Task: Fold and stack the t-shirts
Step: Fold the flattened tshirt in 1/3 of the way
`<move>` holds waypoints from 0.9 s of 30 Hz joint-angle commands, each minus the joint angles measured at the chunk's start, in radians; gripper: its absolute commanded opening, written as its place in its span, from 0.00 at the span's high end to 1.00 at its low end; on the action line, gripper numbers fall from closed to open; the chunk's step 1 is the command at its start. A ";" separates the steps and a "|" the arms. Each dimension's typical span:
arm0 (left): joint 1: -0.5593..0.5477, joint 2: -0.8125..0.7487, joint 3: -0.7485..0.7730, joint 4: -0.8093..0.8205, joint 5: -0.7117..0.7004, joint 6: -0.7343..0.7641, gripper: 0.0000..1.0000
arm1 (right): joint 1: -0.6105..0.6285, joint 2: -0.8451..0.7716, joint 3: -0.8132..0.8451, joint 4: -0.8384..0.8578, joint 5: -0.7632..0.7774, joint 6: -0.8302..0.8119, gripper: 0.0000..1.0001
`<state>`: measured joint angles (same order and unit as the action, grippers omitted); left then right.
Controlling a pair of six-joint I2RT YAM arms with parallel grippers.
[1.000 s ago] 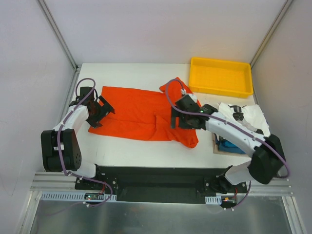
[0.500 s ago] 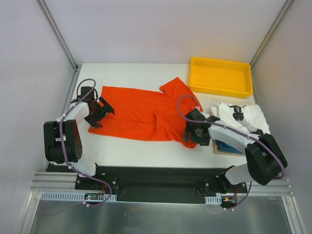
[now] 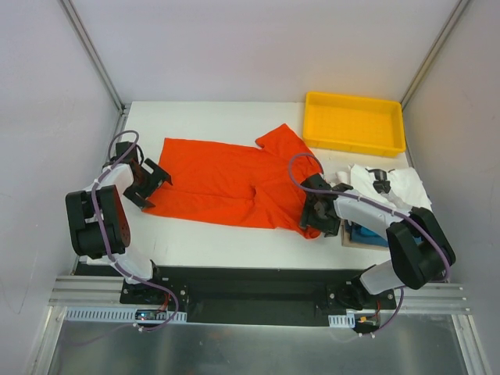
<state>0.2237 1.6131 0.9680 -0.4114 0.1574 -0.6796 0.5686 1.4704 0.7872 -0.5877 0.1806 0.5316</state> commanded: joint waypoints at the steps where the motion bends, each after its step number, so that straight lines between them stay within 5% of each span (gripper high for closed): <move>1: 0.028 0.022 -0.014 -0.004 0.019 0.003 0.01 | -0.007 -0.044 0.015 -0.183 0.104 -0.008 0.28; 7: 0.062 0.013 -0.031 -0.007 0.030 0.005 0.01 | -0.007 -0.027 0.070 -0.252 0.185 -0.045 0.24; 20: 0.060 -0.205 -0.046 -0.056 0.034 -0.014 0.01 | 0.057 -0.131 0.214 -0.077 -0.076 -0.289 0.04; 27: -0.035 -0.170 0.034 -0.056 0.039 -0.029 0.01 | 0.106 0.005 0.261 0.133 -0.227 -0.262 0.03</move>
<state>0.2359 1.3899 0.9371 -0.4530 0.1783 -0.6956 0.6636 1.3880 1.0206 -0.6052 0.0845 0.2737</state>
